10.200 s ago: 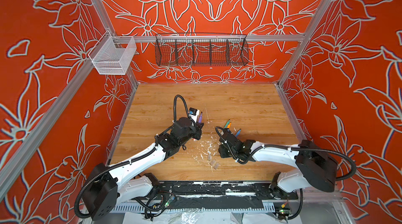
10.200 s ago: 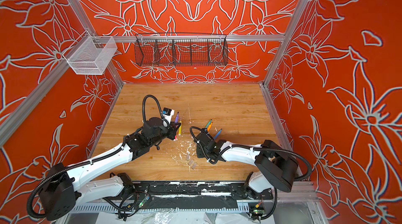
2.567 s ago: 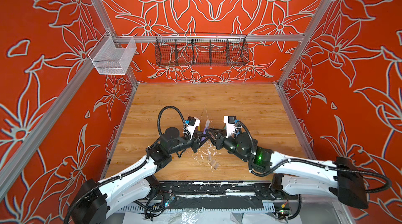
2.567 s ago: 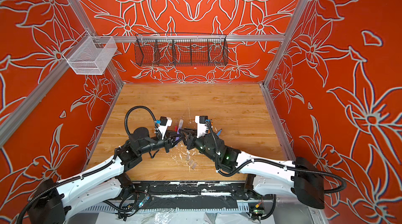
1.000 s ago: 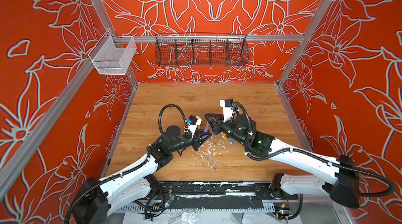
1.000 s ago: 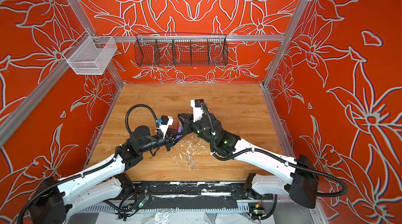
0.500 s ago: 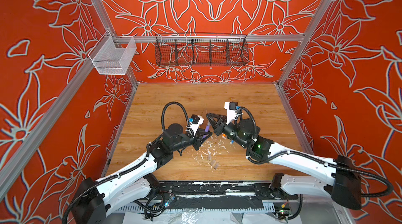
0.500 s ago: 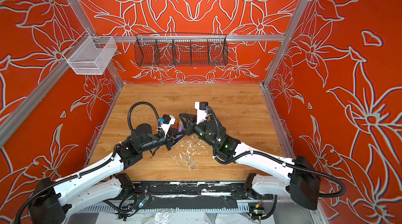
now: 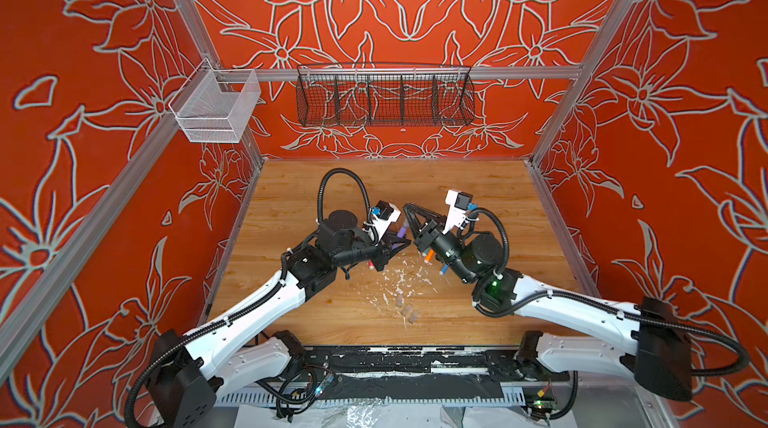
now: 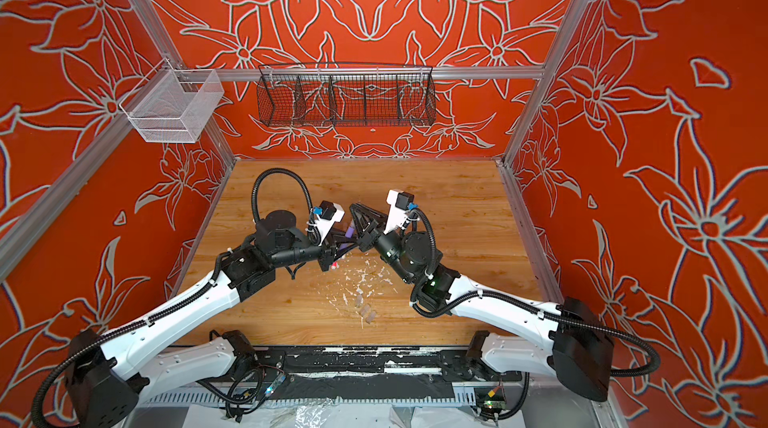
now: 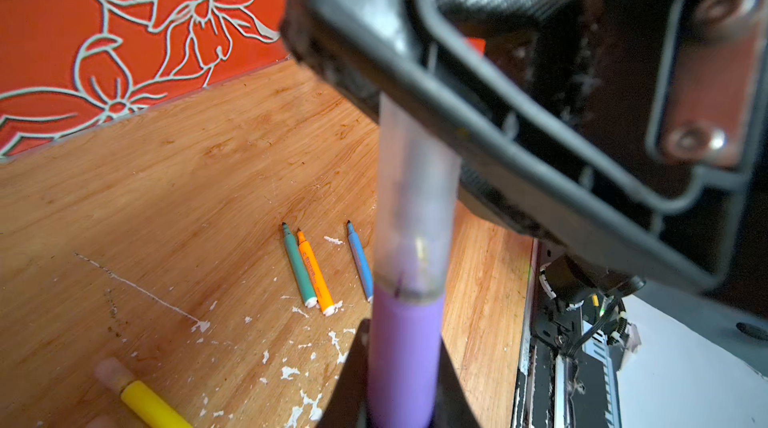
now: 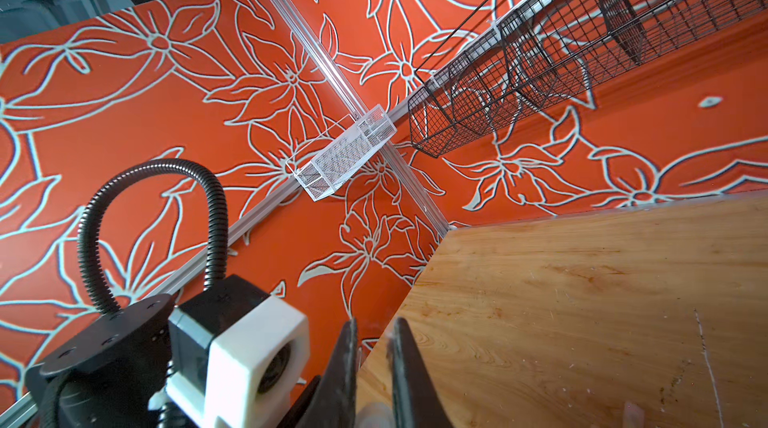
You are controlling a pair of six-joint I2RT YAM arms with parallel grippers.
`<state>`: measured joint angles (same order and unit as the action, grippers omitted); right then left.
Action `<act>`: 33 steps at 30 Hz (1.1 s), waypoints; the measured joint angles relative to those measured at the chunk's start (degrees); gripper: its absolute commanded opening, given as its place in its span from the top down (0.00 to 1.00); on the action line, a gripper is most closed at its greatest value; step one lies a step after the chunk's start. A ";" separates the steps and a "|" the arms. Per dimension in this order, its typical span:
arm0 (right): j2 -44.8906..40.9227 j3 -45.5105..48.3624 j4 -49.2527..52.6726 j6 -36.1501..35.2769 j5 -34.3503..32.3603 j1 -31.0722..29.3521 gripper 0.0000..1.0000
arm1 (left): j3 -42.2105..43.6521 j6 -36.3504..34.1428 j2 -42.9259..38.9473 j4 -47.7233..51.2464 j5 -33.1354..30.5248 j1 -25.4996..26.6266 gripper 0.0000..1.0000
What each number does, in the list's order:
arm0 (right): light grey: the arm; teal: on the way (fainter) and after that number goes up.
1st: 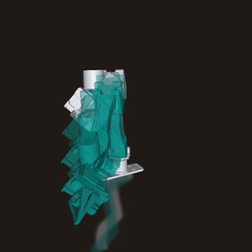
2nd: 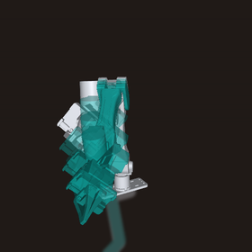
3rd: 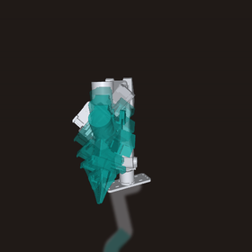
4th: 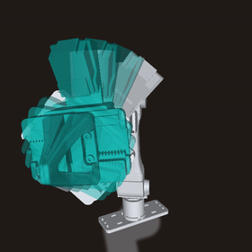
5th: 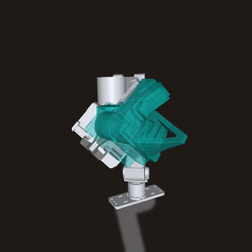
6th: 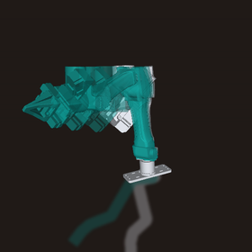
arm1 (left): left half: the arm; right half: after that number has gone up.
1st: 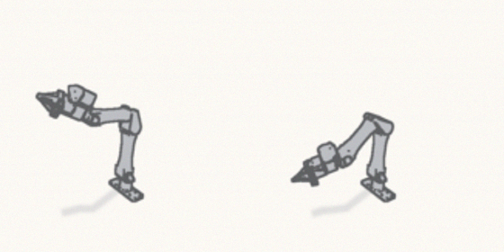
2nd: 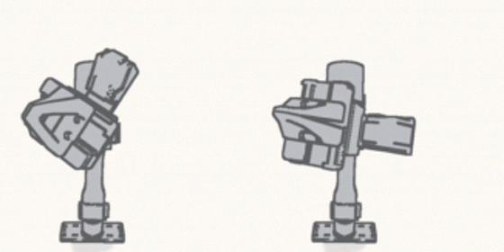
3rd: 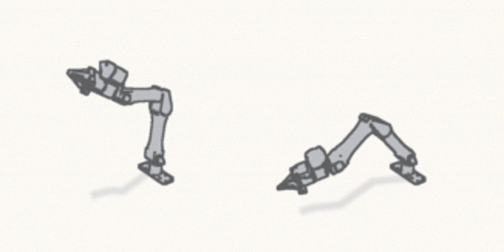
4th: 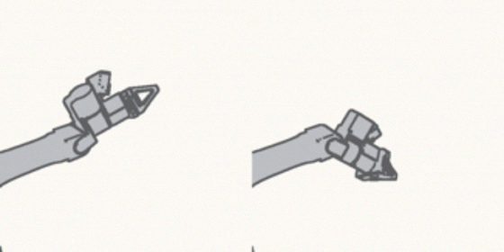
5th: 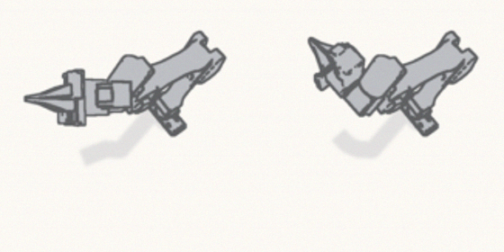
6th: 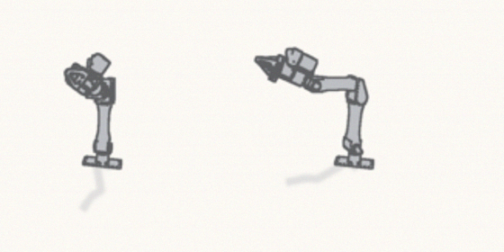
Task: Insert the pens into the pen caps
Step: 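Open the right gripper and draw it back from the capped purple marker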
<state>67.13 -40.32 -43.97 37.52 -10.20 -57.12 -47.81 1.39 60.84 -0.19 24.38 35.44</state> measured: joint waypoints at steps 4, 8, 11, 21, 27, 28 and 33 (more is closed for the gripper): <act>0.24 -0.09 0.48 0.42 -0.98 -0.52 1.00 | -0.22 -2.10 -0.35 1.57 0.31 -0.70 1.00; -1.09 -2.58 6.60 0.42 -1.88 -1.14 0.80 | -0.35 -3.15 -1.46 2.40 0.04 -0.90 1.00; -3.89 -4.26 16.15 -0.33 0.85 -2.21 0.57 | 1.01 1.68 -4.63 -1.22 -7.41 -2.38 1.00; -20.22 -2.84 41.72 -5.57 0.31 6.01 0.29 | 14.03 23.02 -11.67 0.04 -33.83 -7.54 1.00; -20.35 0.33 46.99 -10.69 -9.60 12.90 0.25 | 13.55 23.30 -2.25 7.52 -39.12 -7.58 1.00; -19.17 0.81 48.15 -11.61 -12.09 14.38 0.25 | 13.20 23.32 -0.31 8.66 -39.43 -7.58 1.00; -16.98 5.46 51.01 -13.77 -19.02 24.15 0.23 | 11.13 23.98 5.92 11.34 -39.08 -7.58 1.00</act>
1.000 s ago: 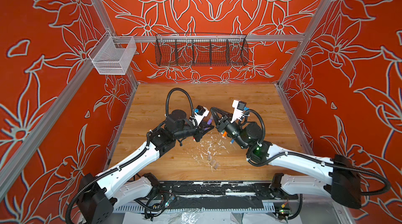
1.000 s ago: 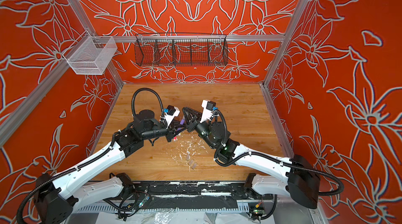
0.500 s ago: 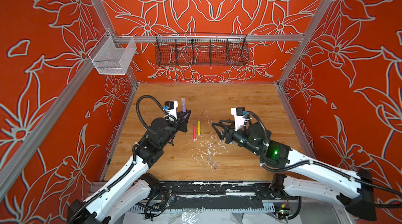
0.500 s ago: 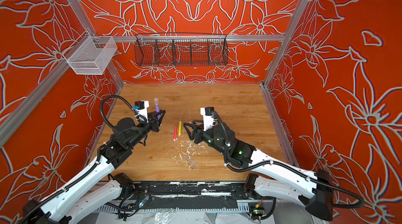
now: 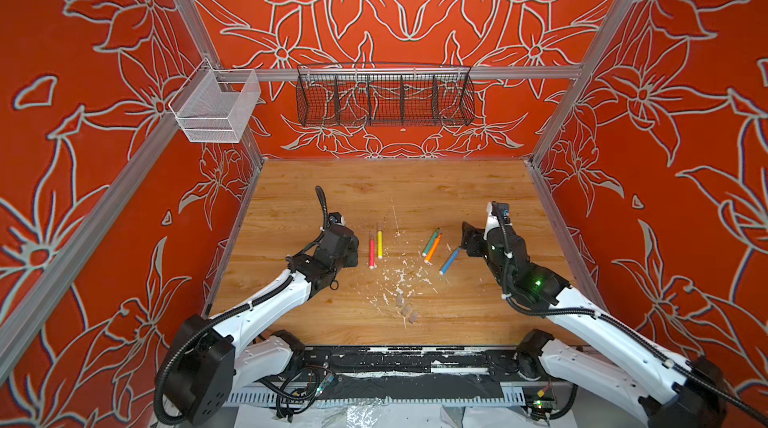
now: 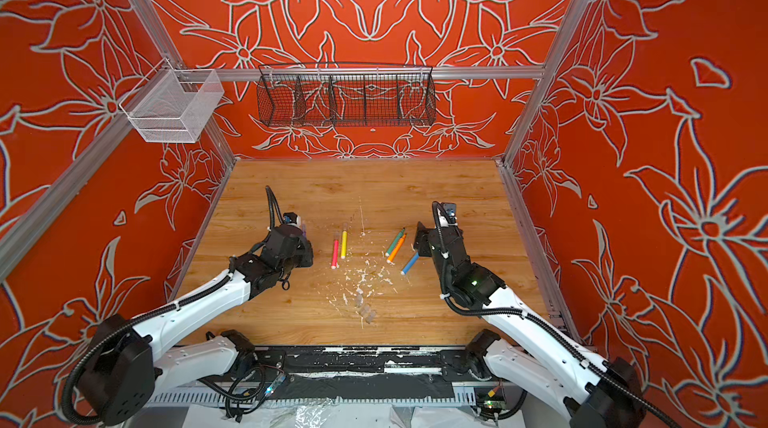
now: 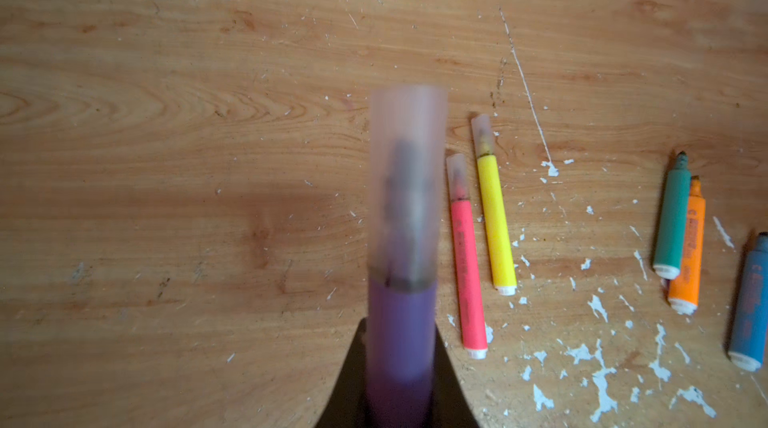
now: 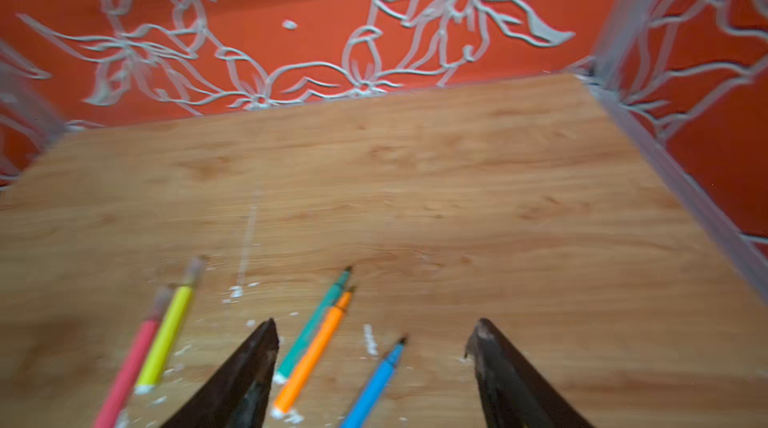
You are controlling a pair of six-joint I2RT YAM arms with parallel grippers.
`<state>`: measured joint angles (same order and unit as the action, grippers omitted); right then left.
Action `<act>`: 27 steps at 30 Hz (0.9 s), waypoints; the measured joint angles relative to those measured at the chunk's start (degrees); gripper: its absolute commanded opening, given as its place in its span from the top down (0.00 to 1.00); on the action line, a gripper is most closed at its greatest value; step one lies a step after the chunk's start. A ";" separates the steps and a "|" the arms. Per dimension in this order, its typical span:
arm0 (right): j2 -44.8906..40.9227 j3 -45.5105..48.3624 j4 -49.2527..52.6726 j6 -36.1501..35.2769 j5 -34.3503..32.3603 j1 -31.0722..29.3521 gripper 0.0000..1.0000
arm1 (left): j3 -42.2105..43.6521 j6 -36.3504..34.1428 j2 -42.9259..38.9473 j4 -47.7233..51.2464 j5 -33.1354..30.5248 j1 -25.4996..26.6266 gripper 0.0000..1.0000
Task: Insert the pens into the pen caps
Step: 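Open the right gripper and draw it back from the capped purple marker, then lower the capped purple marker beside the pink and yellow highlighters with the left gripper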
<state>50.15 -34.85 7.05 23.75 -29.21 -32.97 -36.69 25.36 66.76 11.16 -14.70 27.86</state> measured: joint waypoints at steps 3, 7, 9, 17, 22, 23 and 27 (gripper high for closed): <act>-0.02 3.28 -0.02 0.04 -1.05 6.14 0.23 | -1.75 0.98 2.62 1.07 -0.02 0.00 1.00; 2.56 5.77 -0.50 1.44 -1.88 12.94 0.26 | -5.79 2.51 7.54 4.61 -0.39 0.00 1.00; 4.94 5.88 -0.44 2.38 -1.53 15.19 0.29 | -8.07 3.17 10.34 6.56 -0.48 0.00 1.00; 7.02 5.97 -1.42 3.54 1.38 16.68 0.28 | -14.34 4.63 21.38 11.85 -0.31 -0.11 1.00; 4.85 7.19 -2.29 3.74 2.25 16.68 0.27 | -17.79 3.98 27.06 13.68 1.20 -0.31 1.00; 4.79 7.34 -2.36 3.74 2.32 16.68 0.27 | -18.40 3.76 27.98 13.84 1.53 -0.44 1.00; 4.87 7.54 -2.62 3.74 2.71 16.68 0.27 | -20.94 2.58 31.82 14.56 3.06 -1.33 1.00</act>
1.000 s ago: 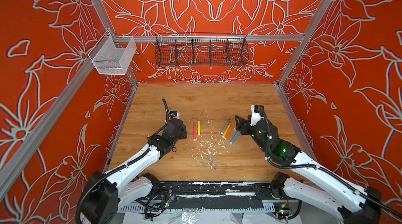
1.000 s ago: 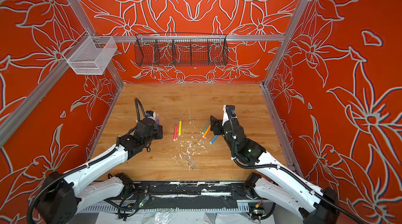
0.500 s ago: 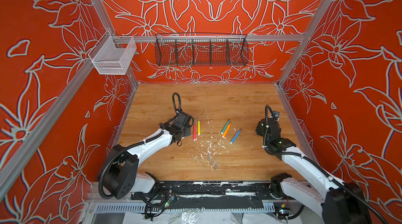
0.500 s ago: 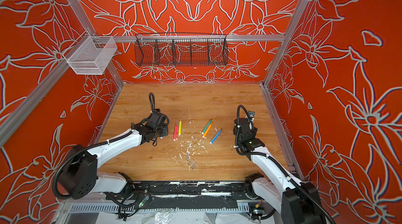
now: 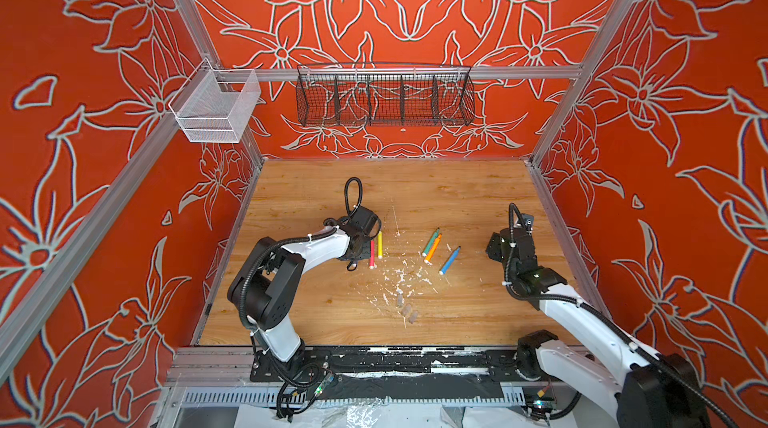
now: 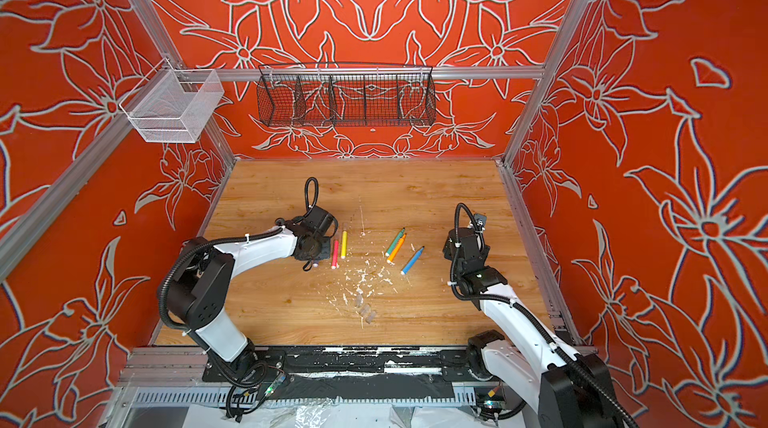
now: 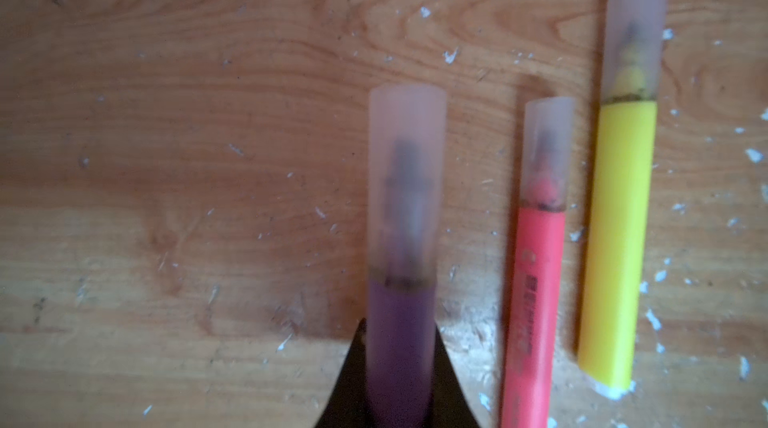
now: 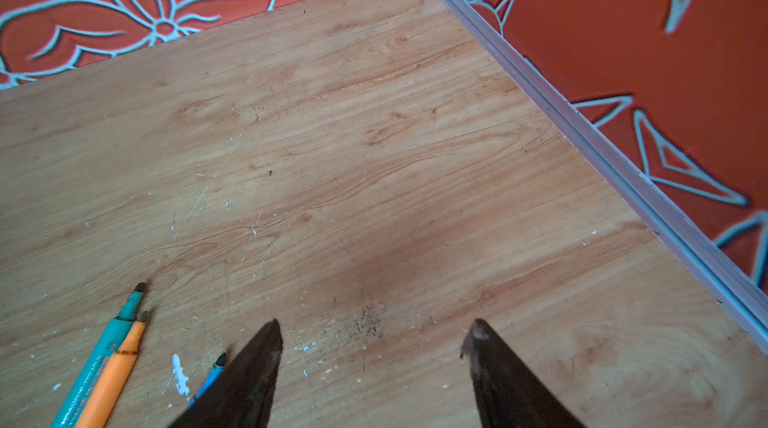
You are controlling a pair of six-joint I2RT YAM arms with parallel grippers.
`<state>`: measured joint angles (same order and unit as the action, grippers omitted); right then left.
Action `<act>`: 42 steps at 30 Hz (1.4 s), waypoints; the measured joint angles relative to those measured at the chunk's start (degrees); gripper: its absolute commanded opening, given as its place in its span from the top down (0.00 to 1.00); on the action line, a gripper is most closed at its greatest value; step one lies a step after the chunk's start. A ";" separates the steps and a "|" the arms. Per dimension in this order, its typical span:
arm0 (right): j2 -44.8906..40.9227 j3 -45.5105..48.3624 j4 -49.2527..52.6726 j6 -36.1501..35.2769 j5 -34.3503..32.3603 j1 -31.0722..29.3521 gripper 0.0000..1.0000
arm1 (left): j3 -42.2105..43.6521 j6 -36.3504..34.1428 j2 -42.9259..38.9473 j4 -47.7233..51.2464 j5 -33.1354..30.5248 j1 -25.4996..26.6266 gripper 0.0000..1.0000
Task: Insert the pens into the pen caps
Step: 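Lower the capped purple marker beside the pink and yellow highlighters with the left gripper, then release the purple marker and move the left gripper over the green marker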
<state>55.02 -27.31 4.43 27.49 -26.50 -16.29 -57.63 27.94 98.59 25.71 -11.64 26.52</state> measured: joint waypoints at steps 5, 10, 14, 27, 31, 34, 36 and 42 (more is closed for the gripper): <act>0.66 0.00 -0.33 0.00 0.24 0.00 0.27 | -4.20 -1.18 4.09 1.79 2.21 -1.27 0.95; 0.79 0.00 -0.42 0.00 0.42 0.00 0.27 | -5.77 -2.25 5.25 2.14 4.96 -1.75 0.87; 0.79 0.00 -0.42 0.00 0.46 0.00 0.27 | -5.75 -2.93 5.22 2.05 6.78 -1.79 0.79; 0.79 0.00 -0.42 0.00 0.68 0.00 0.27 | -2.12 -4.57 1.84 0.04 11.19 -1.79 0.74; 0.79 0.00 -0.42 0.00 0.92 0.00 0.27 | -0.50 -4.81 -0.85 -0.57 11.61 -1.79 0.73; 0.81 0.00 -0.42 0.00 1.01 0.00 0.27 | -0.35 -5.01 -2.29 -0.79 11.50 -1.79 0.72; 0.90 0.00 -0.42 0.00 1.05 0.00 0.27 | -0.20 -5.22 -3.08 -1.27 11.52 -1.79 0.72; 1.18 0.00 -0.42 0.00 1.07 0.00 0.27 | 1.29 -5.92 -8.92 -1.64 7.61 -0.37 0.66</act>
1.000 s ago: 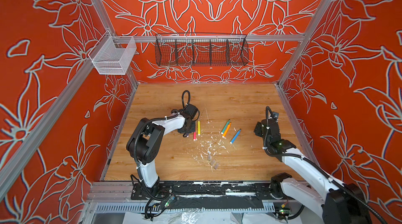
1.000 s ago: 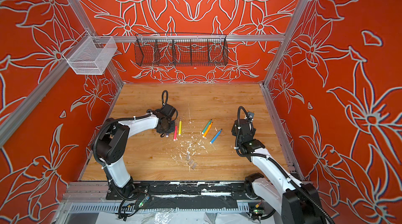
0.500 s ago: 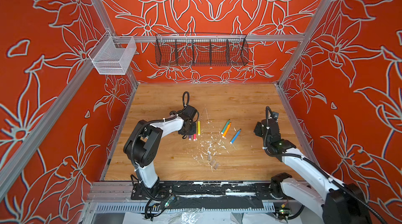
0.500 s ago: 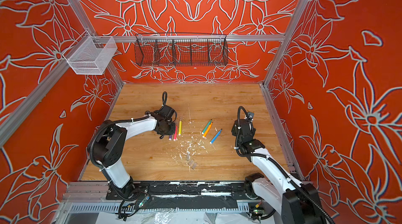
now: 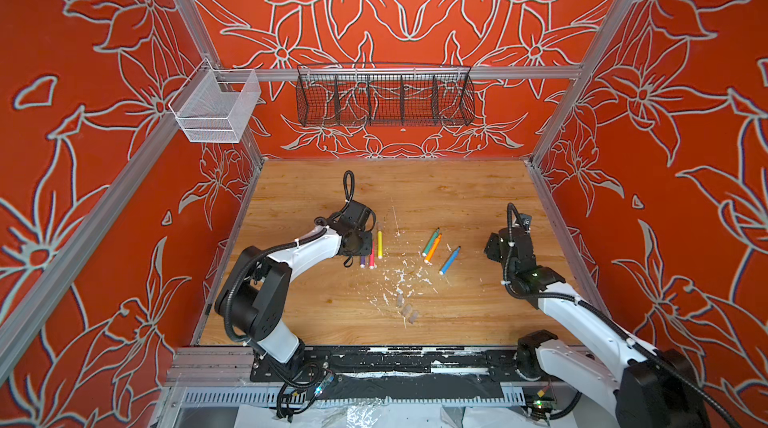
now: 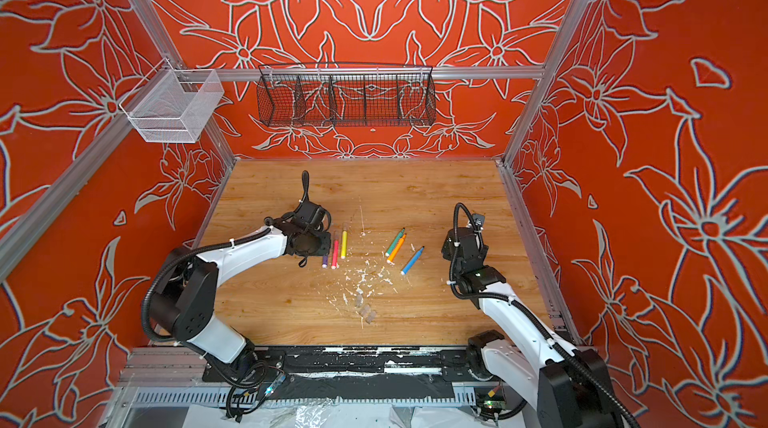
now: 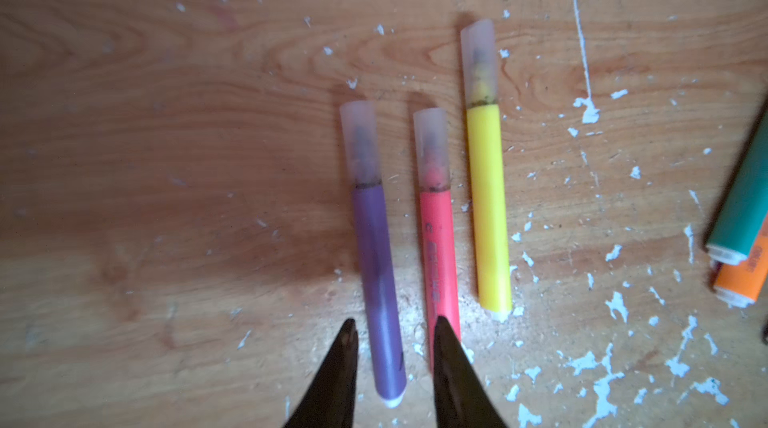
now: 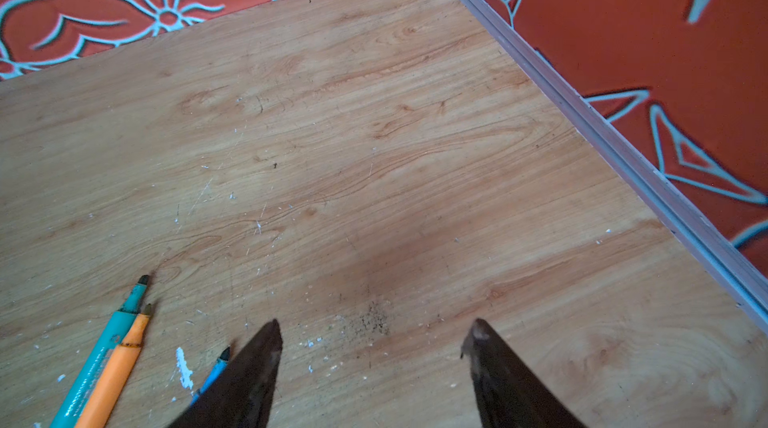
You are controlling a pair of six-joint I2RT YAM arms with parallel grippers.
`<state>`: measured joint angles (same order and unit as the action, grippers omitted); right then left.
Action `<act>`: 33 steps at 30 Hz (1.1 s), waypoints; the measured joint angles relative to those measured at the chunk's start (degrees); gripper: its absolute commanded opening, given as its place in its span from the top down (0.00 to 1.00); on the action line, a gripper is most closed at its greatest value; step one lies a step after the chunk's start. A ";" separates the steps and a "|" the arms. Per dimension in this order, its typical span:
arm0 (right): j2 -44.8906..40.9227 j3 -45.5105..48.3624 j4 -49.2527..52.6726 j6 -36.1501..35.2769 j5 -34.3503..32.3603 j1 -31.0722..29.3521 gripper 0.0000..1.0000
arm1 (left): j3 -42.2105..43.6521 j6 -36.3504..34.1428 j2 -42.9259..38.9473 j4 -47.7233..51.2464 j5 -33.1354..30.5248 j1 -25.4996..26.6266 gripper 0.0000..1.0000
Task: Insert the pens into the pen caps
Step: 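Release the purple marker and move the left gripper over the green marker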
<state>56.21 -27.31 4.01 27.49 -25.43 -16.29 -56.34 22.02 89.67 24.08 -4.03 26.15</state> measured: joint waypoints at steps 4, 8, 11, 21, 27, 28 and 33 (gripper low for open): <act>0.02 0.00 0.00 0.00 0.00 0.00 0.27 | -3.87 -0.04 -4.02 1.40 -5.51 6.51 0.63; 0.02 0.00 0.00 0.00 0.00 0.00 0.27 | -15.13 0.02 -0.83 2.47 -7.06 12.44 0.64; 0.02 0.00 0.00 0.00 0.00 0.00 0.27 | -25.16 -0.13 5.44 2.71 -7.04 13.27 0.65; 0.02 0.00 -0.02 0.00 0.00 0.00 0.27 | -52.87 -5.46 29.86 11.93 -7.56 15.67 0.68; 0.02 0.00 -0.04 0.00 0.00 0.00 0.27 | -53.92 -10.43 34.77 16.41 -9.92 19.23 0.68; 0.04 0.00 -0.04 0.00 0.00 0.00 0.27 | -53.92 -10.99 35.28 16.92 -10.19 19.69 0.68; 0.09 0.00 -0.04 0.00 0.00 0.00 0.28 | -54.45 -12.63 36.96 17.79 -10.21 19.93 0.68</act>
<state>56.29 -27.31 3.97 27.49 -25.43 -16.29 -110.78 9.39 126.63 41.87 -14.24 46.09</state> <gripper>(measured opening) 0.724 0.325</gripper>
